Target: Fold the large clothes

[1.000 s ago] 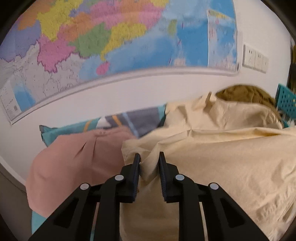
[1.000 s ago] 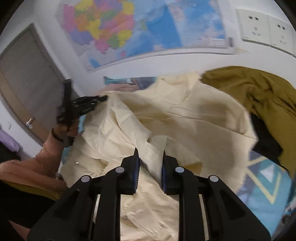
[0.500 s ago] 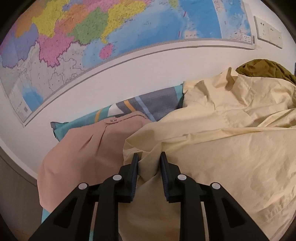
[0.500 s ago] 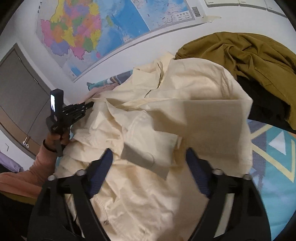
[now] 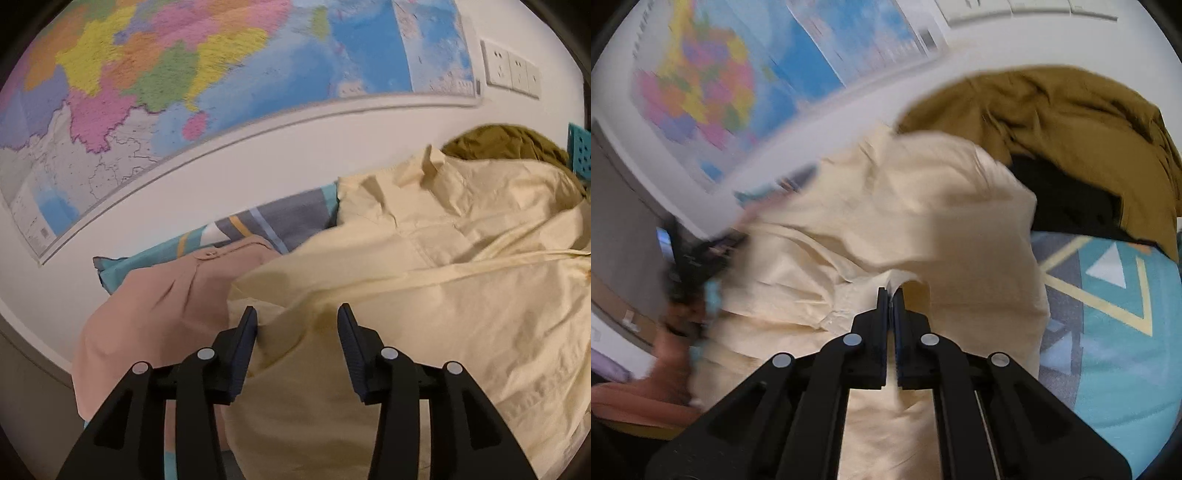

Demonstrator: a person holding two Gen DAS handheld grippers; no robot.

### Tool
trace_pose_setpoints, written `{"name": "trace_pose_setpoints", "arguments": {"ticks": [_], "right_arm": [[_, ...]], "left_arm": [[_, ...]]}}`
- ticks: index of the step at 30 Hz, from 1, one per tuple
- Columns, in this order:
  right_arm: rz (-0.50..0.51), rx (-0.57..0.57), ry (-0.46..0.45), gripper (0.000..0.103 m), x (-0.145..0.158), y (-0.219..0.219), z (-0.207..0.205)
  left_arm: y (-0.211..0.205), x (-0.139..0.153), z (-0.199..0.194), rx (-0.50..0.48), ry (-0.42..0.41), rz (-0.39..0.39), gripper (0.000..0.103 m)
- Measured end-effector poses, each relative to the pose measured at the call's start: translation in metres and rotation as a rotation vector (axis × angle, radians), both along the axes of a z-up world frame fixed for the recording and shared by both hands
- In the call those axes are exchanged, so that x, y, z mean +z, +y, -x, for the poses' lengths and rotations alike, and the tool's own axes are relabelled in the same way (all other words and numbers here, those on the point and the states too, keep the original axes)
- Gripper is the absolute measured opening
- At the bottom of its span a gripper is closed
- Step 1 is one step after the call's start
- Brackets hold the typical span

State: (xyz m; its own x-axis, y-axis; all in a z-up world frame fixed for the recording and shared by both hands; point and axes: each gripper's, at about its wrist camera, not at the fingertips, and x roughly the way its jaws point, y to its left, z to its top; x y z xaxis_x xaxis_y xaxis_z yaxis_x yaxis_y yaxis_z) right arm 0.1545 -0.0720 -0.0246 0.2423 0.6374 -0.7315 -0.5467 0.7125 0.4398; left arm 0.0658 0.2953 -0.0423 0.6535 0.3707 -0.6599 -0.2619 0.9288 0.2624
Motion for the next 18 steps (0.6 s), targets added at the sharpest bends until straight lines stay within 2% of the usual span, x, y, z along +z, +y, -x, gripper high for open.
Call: {"name": "trace_pose_setpoints", "arguments": {"ticks": [1,4,6,7,9,10,12,14,17,18], "right_arm": [[0.037,-0.016,-0.003,0.007,-0.009,0.003,-0.002],[0.047,-0.055,-0.008,0.014,-0.013,0.001,-0.002],[0.046,-0.084,-0.067,0.03,0.001,-0.003,0.005],[0.029,-0.09,-0.125,0.033,0.014,-0.006,0.014],[0.031,-0.058,-0.228,0.051,0.032,-0.002,0.031],[0.02,-0.031,-0.284,0.054,0.043,0.003,0.043],[-0.004,0.059,-0.322,0.055,0.051,0.017,0.057],[0.022,0.135,-0.336,0.055,0.047,0.038,0.067],[0.046,0.186,-0.263,0.052,0.02,0.061,0.06],[0.057,0.192,-0.234,0.047,0.01,0.066,0.058]], "left_arm": [[0.0,0.002,0.003,-0.003,-0.003,0.012,0.043],[0.004,0.011,0.015,-0.017,-0.012,0.063,0.047],[0.005,0.019,0.026,-0.025,-0.007,0.068,0.048],[0.005,0.022,0.031,-0.039,-0.018,0.082,0.048],[0.0,0.028,0.043,-0.095,-0.036,0.13,0.048],[-0.003,0.028,0.046,-0.104,-0.038,0.13,0.049],[-0.014,0.026,0.051,-0.134,-0.028,0.124,0.049],[-0.025,0.017,0.052,-0.159,-0.002,0.122,0.05],[-0.036,0.001,0.049,-0.166,0.041,0.123,0.05],[-0.039,-0.004,0.049,-0.166,0.055,0.118,0.05]]}}
